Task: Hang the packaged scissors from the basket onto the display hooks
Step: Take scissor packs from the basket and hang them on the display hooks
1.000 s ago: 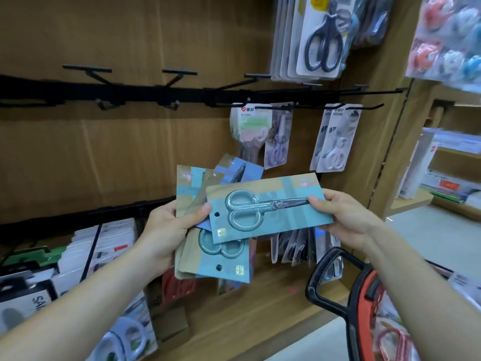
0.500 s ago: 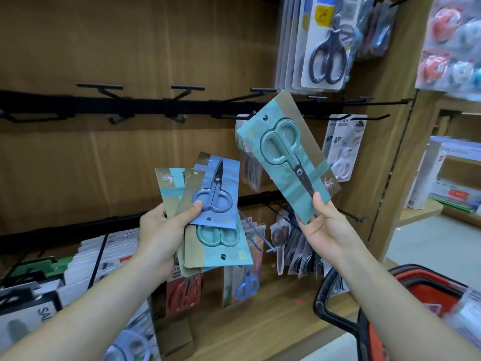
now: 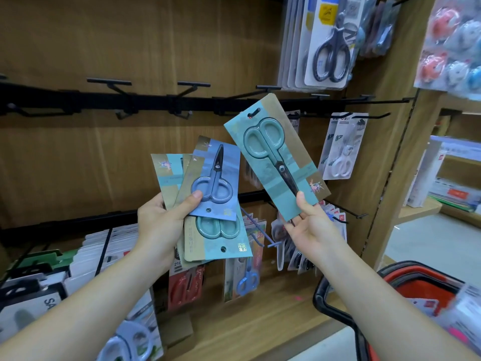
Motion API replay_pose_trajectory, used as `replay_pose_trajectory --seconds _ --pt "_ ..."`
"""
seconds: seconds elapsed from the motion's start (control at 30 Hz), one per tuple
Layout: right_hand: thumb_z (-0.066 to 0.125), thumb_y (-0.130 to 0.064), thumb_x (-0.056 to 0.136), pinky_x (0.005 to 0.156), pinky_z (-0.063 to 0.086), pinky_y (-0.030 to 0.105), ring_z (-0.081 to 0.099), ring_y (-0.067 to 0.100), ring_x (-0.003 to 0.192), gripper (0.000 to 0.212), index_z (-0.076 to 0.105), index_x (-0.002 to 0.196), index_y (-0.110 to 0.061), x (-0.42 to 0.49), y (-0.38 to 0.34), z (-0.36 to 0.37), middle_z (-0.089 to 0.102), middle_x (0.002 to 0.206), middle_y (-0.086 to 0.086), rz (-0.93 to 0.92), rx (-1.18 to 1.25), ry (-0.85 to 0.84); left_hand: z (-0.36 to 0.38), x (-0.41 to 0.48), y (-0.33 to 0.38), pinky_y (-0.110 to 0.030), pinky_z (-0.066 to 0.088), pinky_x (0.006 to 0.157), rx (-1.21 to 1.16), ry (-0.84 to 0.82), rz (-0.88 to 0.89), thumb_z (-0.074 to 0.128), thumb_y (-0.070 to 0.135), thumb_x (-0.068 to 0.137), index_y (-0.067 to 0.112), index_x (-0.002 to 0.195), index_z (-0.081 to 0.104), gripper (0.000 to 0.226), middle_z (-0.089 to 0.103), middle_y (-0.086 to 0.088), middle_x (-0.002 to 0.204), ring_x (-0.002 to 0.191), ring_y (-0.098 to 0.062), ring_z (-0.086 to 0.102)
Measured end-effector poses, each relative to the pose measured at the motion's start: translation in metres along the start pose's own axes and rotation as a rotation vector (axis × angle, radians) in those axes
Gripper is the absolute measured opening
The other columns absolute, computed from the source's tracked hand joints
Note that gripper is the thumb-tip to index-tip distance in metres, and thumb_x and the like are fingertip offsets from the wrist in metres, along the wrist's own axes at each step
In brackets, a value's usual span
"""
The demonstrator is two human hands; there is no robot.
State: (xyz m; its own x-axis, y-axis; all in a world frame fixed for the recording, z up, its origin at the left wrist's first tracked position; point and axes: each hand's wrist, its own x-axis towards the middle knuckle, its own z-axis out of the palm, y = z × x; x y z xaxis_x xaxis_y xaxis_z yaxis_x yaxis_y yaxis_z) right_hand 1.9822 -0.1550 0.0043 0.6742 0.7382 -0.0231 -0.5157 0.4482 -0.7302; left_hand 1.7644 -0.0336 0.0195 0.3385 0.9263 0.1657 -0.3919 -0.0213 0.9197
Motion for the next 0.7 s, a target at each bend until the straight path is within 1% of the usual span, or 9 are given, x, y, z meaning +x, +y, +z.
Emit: replay_pose_trajectory --seconds 0.07,0.2,0.27,0.37,0.4,0.47,0.53,0.63,0.7 --pt "0.063 -0.019 0.1 0.101 0.051 0.041 0.067 0.021 0.11 0.019 0.059 0.118 -0.023 0.002 0.002 0.0 0.071 0.119 0.006 0.01 -0.085 0.044 -0.002 -0.001 0.0 -0.039 0.064 0.078 0.017 -0.007 0.001 0.081 0.013 0.085 0.013 0.11 0.075 0.025 0.081 -0.004 0.101 0.091 -0.024 0.079" --pt "0.075 -0.02 0.093 0.076 0.057 0.032 0.07 0.022 0.103 0.03 0.059 0.118 -0.014 0.01 0.011 0.007 0.072 0.115 0.013 0.071 -0.239 0.139 -0.011 -0.001 0.001 -0.042 0.062 0.082 0.072 -0.023 -0.001 0.082 0.013 0.085 0.011 0.11 0.075 0.026 0.08 -0.007 0.102 0.092 -0.026 0.078" --pt "0.077 -0.022 0.091 0.067 0.056 0.029 0.071 0.021 0.097 0.038 0.059 0.123 -0.01 0.014 0.018 0.016 0.072 0.114 0.014 0.089 -0.272 0.154 -0.019 0.0 0.003 -0.041 0.062 0.079 0.112 -0.025 -0.01 0.082 0.013 0.084 0.009 0.11 0.075 0.028 0.08 -0.007 0.101 0.09 -0.026 0.078" --pt "0.079 -0.022 0.091 0.061 0.056 0.026 0.072 0.02 0.088 0.042 0.06 0.125 -0.007 0.023 0.029 0.032 0.073 0.112 0.013 0.048 -0.29 0.21 -0.033 -0.001 0.008 -0.035 0.063 0.066 0.157 -0.042 -0.045 0.081 0.013 0.085 0.008 0.109 0.075 0.025 0.08 -0.009 0.099 0.084 -0.025 0.079" --pt "0.079 -0.022 0.09 0.059 0.057 0.026 0.072 0.02 0.087 0.042 0.061 0.125 -0.006 0.027 0.033 0.038 0.073 0.113 0.014 0.039 -0.284 0.228 -0.038 -0.002 0.01 -0.034 0.064 0.064 0.174 -0.052 -0.057 0.08 0.012 0.086 0.008 0.109 0.075 0.024 0.08 -0.01 0.099 0.083 -0.024 0.078" --pt "0.081 -0.023 0.089 0.053 0.058 0.026 0.073 0.023 0.084 0.047 0.061 0.126 -0.003 0.037 0.039 0.048 0.073 0.113 0.018 0.054 -0.277 0.24 -0.049 -0.004 0.014 -0.037 0.066 0.07 0.215 -0.062 -0.068 0.08 0.012 0.086 0.007 0.109 0.076 0.024 0.08 -0.012 0.1 0.085 -0.027 0.078" --pt "0.08 -0.029 0.09 0.052 0.058 0.028 0.076 0.026 0.079 0.049 0.06 0.126 -0.002 0.044 0.046 0.054 0.075 0.106 0.02 0.121 -0.318 0.193 -0.058 -0.005 0.016 -0.037 0.066 0.073 0.232 -0.056 -0.068 0.08 0.013 0.086 0.007 0.109 0.075 0.025 0.08 -0.012 0.101 0.088 -0.028 0.078" --pt "0.072 -0.043 0.094 0.056 0.06 0.03 0.078 0.026 0.074 0.055 0.063 0.124 0.003 0.04 0.055 0.056 0.077 0.093 0.019 0.249 -0.518 0.084 -0.068 -0.006 0.015 -0.038 0.065 0.076 0.215 -0.009 -0.06 0.08 0.013 0.086 0.007 0.11 0.075 0.026 0.08 -0.011 0.103 0.091 -0.027 0.078" --pt "0.069 -0.047 0.095 0.062 0.062 0.032 0.079 0.026 0.079 0.059 0.064 0.124 0.004 0.029 0.06 0.056 0.078 0.095 0.018 0.285 -0.633 -0.012 -0.072 -0.007 0.012 -0.044 0.063 0.085 0.189 0.04 -0.046 0.081 0.013 0.086 0.008 0.111 0.075 0.026 0.08 -0.009 0.103 0.095 -0.028 0.078"
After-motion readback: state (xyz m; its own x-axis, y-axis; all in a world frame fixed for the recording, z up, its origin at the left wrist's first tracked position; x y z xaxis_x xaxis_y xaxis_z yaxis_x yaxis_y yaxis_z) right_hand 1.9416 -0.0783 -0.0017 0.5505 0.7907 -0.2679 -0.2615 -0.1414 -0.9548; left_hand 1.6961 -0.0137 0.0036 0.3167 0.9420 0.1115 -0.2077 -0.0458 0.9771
